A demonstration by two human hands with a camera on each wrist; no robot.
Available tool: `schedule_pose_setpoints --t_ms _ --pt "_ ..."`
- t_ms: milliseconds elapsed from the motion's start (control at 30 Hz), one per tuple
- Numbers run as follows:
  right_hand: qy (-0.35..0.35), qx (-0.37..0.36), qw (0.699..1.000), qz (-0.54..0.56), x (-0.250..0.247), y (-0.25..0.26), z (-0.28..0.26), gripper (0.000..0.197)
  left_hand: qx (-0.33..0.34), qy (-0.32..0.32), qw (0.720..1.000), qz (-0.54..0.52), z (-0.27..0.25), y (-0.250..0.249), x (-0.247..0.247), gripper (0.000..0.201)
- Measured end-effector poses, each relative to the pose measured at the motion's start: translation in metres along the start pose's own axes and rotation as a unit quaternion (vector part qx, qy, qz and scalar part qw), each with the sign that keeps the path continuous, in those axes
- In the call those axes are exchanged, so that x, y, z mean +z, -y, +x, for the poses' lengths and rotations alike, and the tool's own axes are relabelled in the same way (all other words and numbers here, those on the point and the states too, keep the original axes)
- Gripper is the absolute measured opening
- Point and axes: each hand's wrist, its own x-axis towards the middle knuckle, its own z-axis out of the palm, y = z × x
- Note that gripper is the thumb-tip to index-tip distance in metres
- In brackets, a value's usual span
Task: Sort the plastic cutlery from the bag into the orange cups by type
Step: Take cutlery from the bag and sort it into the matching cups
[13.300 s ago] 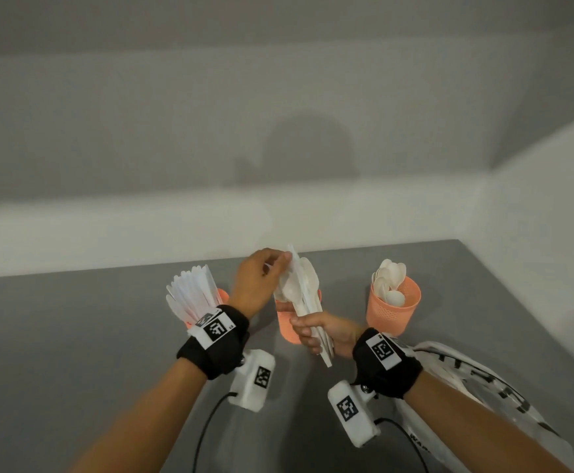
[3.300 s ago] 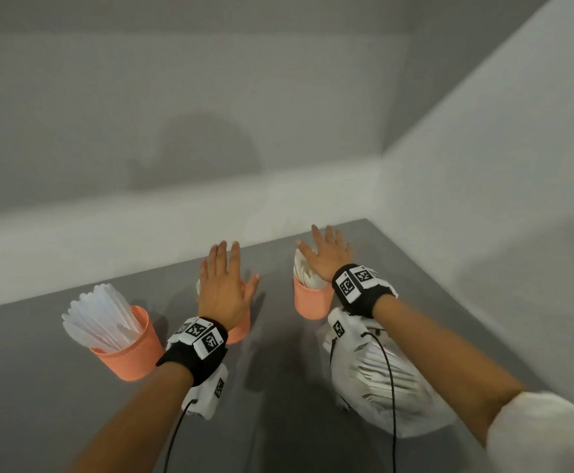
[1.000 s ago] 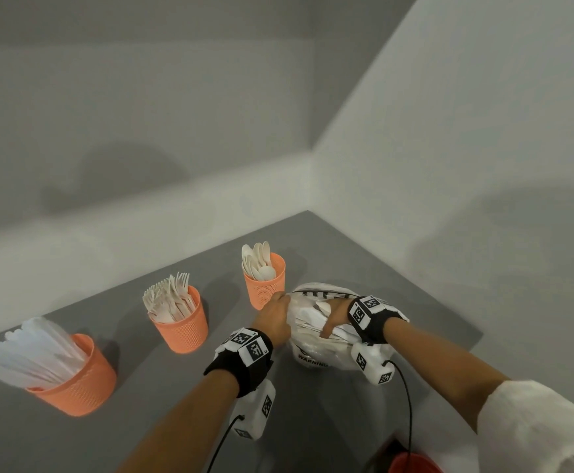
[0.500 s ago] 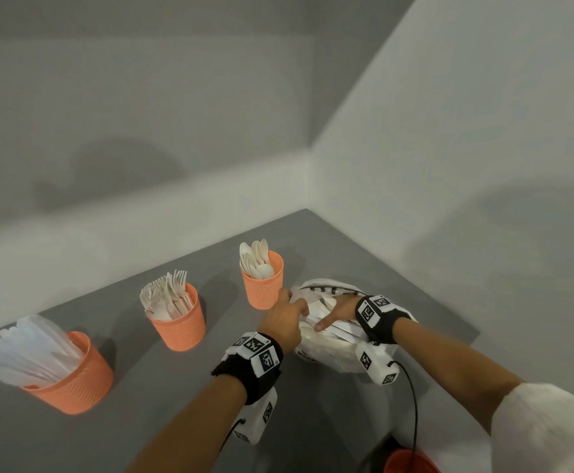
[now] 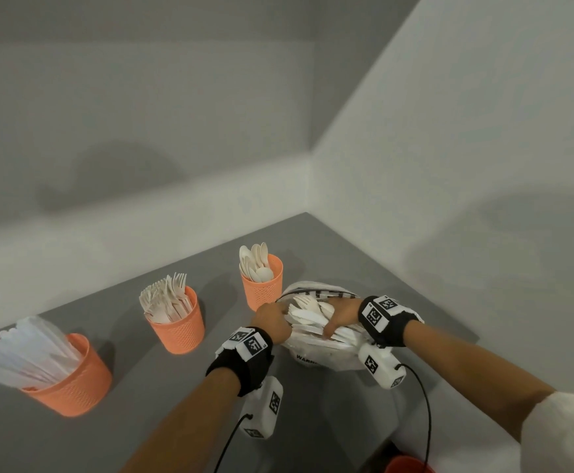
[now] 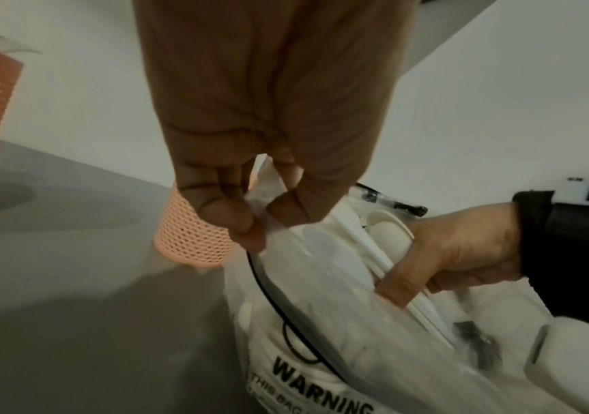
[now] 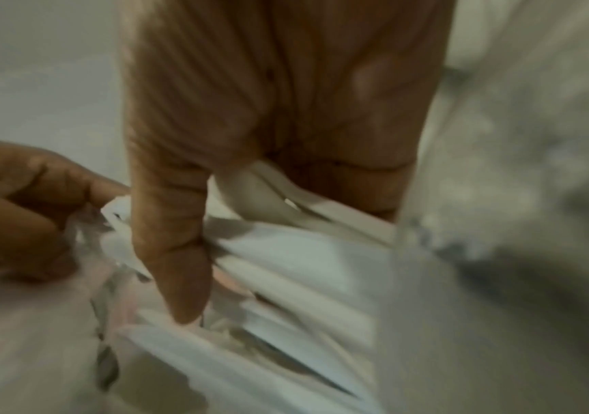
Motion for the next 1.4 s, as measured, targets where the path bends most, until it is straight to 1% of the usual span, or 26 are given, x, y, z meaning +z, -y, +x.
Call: schedule_pose_setpoints --t_ms 100,133,233,300,400,467,500,567,633,667,733,800,867,900,933,967,1033,1100,1167,1200,1267,1333,1367,1400 --pt "-0.011 -0.028 0.999 0.014 -0.003 0.003 0.000 0.065 -0.003 0.007 0.999 -0.039 -0.004 -0.001 -0.001 0.037" --pt "-0.010 -0.039 0.999 0.022 -0.004 0.004 0.000 0.058 -0.002 0.010 0.999 -0.049 -0.005 -0.002 -0.002 0.036" --pt "0.008 -0.069 0.996 0.048 -0.006 0.007 -0.005 0.027 -0.004 0.012 0.997 -0.070 -0.004 -0.003 -0.004 0.034" --pt "0.019 -0.074 0.997 0.018 -0.006 0.007 -0.008 0.022 -0.013 0.017 0.996 -0.085 -0.003 -0.001 -0.004 0.037" --pt "0.027 -0.079 0.995 -0.063 -0.006 0.009 -0.011 0.024 -0.027 0.006 0.992 -0.119 -0.002 0.000 -0.005 0.041" --pt "0.043 -0.084 0.993 -0.074 -0.005 0.010 -0.011 0.020 -0.024 -0.001 0.989 -0.143 -0.002 -0.001 -0.004 0.043" --pt "0.049 -0.088 0.994 -0.052 -0.006 0.011 -0.012 0.020 -0.020 0.000 0.989 -0.144 -0.001 0.000 -0.004 0.045" --pt "0.040 -0.098 0.994 0.033 -0.010 0.013 -0.013 0.024 -0.011 0.011 0.991 -0.135 -0.001 0.001 -0.003 0.045" --pt "0.018 -0.119 0.987 0.105 -0.017 0.017 -0.017 0.024 0.006 0.006 0.992 -0.123 -0.003 0.002 -0.003 0.038" --pt "0.018 -0.138 0.981 0.136 -0.022 0.020 -0.019 0.024 0.017 -0.011 0.993 -0.120 -0.003 0.004 -0.004 0.035" --pt "0.022 -0.176 0.962 0.208 -0.034 0.028 -0.026 0.022 0.029 -0.065 0.988 -0.140 -0.005 0.006 -0.009 0.030" --pt "0.010 -0.197 0.935 0.296 -0.048 0.038 -0.033 0.017 0.030 -0.138 0.970 -0.196 -0.008 0.007 -0.017 0.025" --pt "-0.011 -0.219 0.900 0.377 -0.062 0.052 -0.038 0.019 0.026 -0.203 0.939 -0.277 -0.011 0.005 -0.028 0.019" --pt "-0.032 -0.225 0.887 0.402 -0.068 0.061 -0.039 0.021 0.016 -0.215 0.918 -0.334 -0.012 0.005 -0.033 0.018" --pt "-0.060 -0.232 0.877 0.417 -0.073 0.071 -0.040 0.022 -0.004 -0.213 0.893 -0.397 -0.013 0.005 -0.038 0.018" --pt "-0.090 -0.236 0.867 0.429 -0.075 0.082 -0.038 0.023 -0.035 -0.199 0.863 -0.464 -0.015 0.005 -0.042 0.019" --pt "-0.135 -0.249 0.845 0.454 -0.075 0.107 -0.031 0.026 -0.101 -0.147 0.800 -0.572 -0.019 0.009 -0.050 0.024" --pt "-0.160 -0.260 0.819 0.485 -0.067 0.133 -0.019 0.029 -0.146 -0.099 0.754 -0.632 -0.023 0.016 -0.054 0.033" --pt "-0.167 -0.264 0.799 0.514 -0.054 0.157 -0.007 0.028 -0.172 -0.079 0.711 -0.677 -0.027 0.024 -0.057 0.045" --pt "-0.165 -0.267 0.794 0.521 -0.047 0.169 -0.004 0.027 -0.179 -0.082 0.685 -0.701 -0.029 0.030 -0.058 0.049" --pt "-0.161 -0.277 0.792 0.520 -0.032 0.189 0.000 0.026 -0.177 -0.100 0.619 -0.758 -0.033 0.038 -0.064 0.050" --pt "-0.162 -0.287 0.790 0.517 -0.019 0.206 0.003 0.025 -0.166 -0.138 0.554 -0.804 -0.037 0.046 -0.071 0.041" --pt "-0.163 -0.289 0.789 0.518 -0.013 0.212 0.006 0.025 -0.160 -0.158 0.527 -0.820 -0.038 0.050 -0.075 0.035" --pt "-0.164 -0.287 0.790 0.516 -0.007 0.218 0.009 0.025 -0.151 -0.171 0.509 -0.830 -0.039 0.053 -0.078 0.030"
